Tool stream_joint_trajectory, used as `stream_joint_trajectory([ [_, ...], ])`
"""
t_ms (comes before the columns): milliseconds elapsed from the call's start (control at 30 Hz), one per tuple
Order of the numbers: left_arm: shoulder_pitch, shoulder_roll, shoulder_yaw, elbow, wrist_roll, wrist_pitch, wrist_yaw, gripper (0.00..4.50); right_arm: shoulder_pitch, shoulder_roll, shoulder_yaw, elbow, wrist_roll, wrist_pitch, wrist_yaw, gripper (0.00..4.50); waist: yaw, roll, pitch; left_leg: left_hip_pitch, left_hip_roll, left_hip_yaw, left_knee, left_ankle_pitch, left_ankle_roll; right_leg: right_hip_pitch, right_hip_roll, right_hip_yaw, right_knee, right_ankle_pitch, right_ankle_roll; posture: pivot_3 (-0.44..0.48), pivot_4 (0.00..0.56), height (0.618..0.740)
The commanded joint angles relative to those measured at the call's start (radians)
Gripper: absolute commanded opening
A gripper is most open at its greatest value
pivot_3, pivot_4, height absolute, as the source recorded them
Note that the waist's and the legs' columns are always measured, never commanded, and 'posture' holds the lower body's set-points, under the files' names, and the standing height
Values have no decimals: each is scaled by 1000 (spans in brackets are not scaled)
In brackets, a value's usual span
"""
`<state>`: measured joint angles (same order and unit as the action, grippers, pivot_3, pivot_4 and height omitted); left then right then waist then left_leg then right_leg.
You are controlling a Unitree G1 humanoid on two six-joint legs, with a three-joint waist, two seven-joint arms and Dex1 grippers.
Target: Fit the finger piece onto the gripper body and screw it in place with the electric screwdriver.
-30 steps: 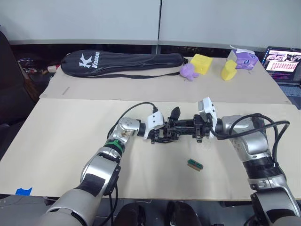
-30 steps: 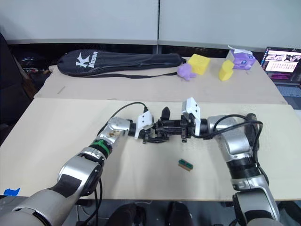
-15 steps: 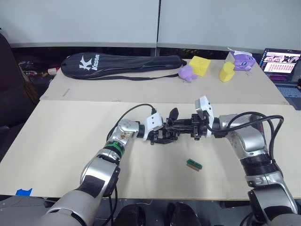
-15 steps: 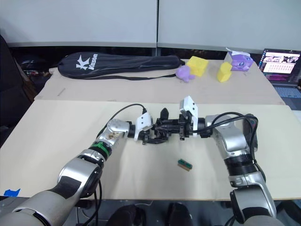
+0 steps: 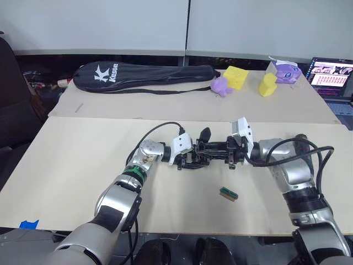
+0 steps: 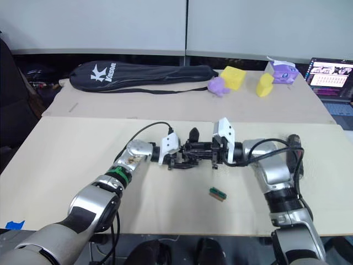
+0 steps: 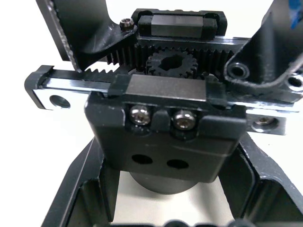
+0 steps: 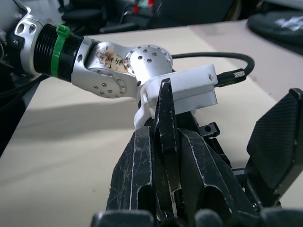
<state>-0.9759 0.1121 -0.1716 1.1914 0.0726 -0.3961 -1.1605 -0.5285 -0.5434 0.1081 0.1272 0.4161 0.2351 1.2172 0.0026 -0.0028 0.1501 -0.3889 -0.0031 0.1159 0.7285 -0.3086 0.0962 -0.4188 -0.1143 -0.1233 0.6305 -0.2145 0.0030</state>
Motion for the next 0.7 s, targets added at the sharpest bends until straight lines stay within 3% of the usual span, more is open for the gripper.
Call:
stream_joint_trajectory([
  [33,3,1,-6,1,9,-3,-22,2323,56,-24,43,68,-53,29,20,311,0,0,0,0,0,0,0,0,0,0,0,0,0,0,0,0,150,740],
  [267,-5,7,-1,2,6,3,-22,2323,29,-52,72,152,-73,80,78,311,0,0,-1,0,0,0,0,0,0,0,0,0,0,0,0,0,150,740],
  [467,0,2,-3,-2,6,0,-25,2323,17,-72,123,125,-84,142,126,311,4,0,-3,0,0,-1,-1,-1,1,0,-6,0,-1,0,0,0,150,740],
  [700,1,2,-5,-2,7,-5,-25,2323,14,-53,111,121,-105,118,70,311,5,0,-4,0,0,-1,-1,-1,1,0,-7,-1,-1,0,0,0,150,740],
])
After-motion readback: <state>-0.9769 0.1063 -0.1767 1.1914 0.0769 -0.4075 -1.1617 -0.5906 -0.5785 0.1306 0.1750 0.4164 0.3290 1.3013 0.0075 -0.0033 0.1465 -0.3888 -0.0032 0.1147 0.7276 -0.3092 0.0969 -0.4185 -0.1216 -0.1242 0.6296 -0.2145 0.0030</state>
